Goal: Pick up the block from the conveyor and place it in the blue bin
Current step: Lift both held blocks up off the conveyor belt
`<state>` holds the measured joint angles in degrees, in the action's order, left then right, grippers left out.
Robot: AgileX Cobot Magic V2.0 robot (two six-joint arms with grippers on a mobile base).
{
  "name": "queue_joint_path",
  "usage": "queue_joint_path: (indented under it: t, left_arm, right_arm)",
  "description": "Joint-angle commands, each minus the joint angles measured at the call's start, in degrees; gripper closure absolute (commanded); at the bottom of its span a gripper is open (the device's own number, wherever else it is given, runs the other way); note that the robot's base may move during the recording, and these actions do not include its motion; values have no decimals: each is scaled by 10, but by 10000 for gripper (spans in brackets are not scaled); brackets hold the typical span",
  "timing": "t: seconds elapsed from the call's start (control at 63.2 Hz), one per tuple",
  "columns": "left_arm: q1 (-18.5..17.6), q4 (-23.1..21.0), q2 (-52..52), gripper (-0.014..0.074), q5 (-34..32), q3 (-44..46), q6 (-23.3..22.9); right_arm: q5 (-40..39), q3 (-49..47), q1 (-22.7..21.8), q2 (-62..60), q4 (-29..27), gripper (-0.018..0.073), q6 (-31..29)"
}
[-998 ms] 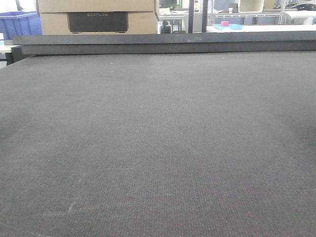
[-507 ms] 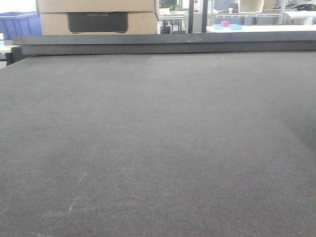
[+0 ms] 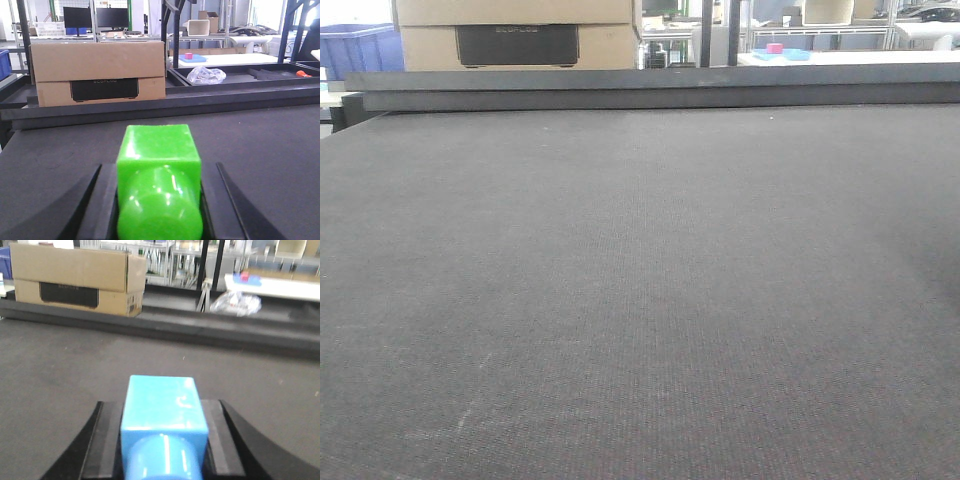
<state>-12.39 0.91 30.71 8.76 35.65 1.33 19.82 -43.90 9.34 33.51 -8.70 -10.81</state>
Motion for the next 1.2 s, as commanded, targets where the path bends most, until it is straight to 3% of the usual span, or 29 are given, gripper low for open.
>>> queue_joint_path:
  t: [0.0,0.364,0.538,1.188]
  left_arm:
    - [0,1,-2,708,-8,0,0]
    - [0,1,-2,708,-8,0,0]
    - [0,1,-2,708,-8,0,0]
    - [0,1,-2,708,-8,0,0]
  right_arm:
    - [-33,1,1,-9,1,721,-20]
    - [-56,1,1,-9,-1,721,-19]
    - [-22,1,1,-9,-1,721,-19]
    - [-22,1,1,-9,-1,721,-19]
